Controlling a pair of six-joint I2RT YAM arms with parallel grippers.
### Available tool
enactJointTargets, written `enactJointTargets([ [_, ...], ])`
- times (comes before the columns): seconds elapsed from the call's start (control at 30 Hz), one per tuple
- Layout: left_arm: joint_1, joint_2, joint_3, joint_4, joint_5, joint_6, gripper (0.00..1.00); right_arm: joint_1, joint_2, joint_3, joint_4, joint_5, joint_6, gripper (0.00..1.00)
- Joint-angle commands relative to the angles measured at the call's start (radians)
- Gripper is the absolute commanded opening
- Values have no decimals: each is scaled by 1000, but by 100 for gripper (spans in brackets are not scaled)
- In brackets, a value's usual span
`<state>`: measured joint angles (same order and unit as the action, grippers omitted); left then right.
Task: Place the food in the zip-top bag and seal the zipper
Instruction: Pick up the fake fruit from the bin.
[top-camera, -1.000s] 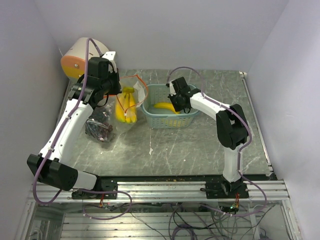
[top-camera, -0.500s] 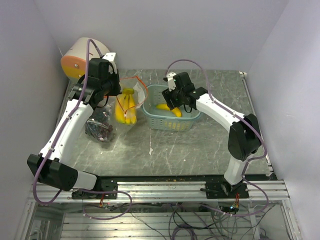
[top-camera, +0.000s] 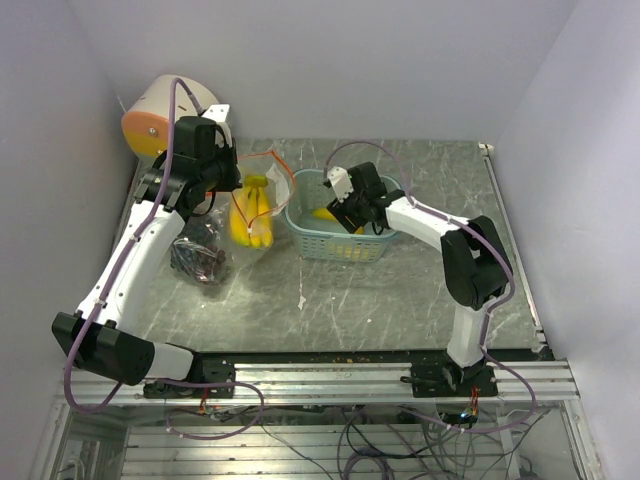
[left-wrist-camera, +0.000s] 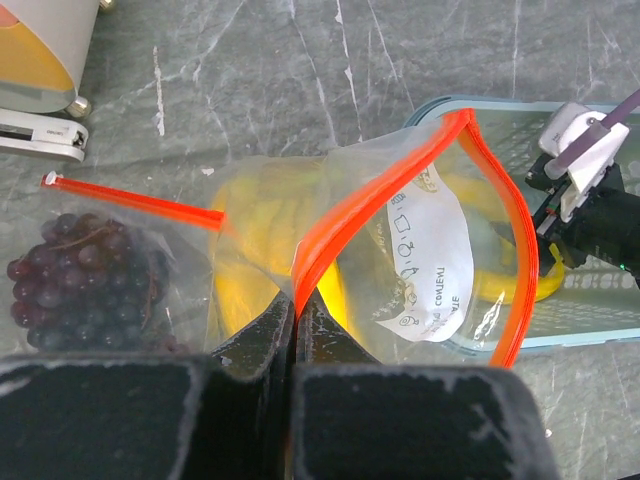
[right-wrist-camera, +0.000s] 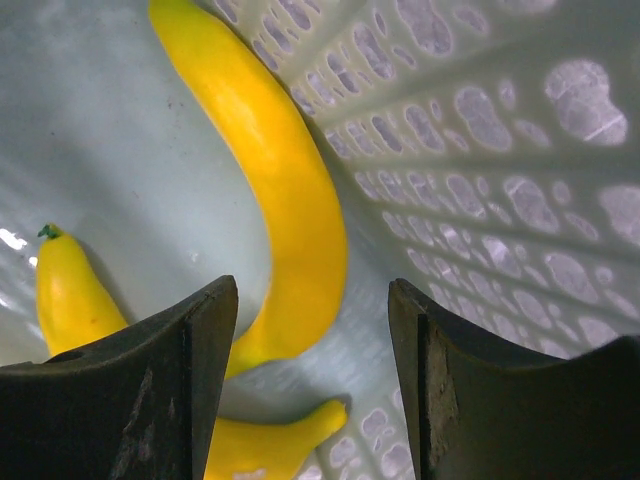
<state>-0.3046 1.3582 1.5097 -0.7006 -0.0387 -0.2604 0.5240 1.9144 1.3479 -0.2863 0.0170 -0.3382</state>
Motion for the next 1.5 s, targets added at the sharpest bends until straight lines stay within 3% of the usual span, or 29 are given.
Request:
enactJointTargets([
  [0.0,7,-17,32,25,-18,12,7,-6,45,2,76,-80,-49,61],
  [0.27,7,-11,32,21,-30,18,7,-5,94,-22,66,-179,-12,60],
  [0.4,7,-5,30,23,-29,18,7,-3,80,-24,41,-199,30,52],
  [0.5,7,-2,25,28,-24,20,7,1,53,3,20,-191,70,36],
  [0.63,7,2,21,36,-19,18,7,4,4,77,-11,-131,138,1],
  [1.03,8,-11,-17,55,-24,21,7,5,-194,203,-117,86,218,0],
  [1.23,7,0,-22,72,1,11,7,5,-325,216,-66,-97,245,0],
  [1.4,7,14,-15,82,27,1,7,13,-387,200,125,-361,435,0],
  [1.47,7,22,-5,81,38,-5,7,48,-382,200,174,-387,485,0],
])
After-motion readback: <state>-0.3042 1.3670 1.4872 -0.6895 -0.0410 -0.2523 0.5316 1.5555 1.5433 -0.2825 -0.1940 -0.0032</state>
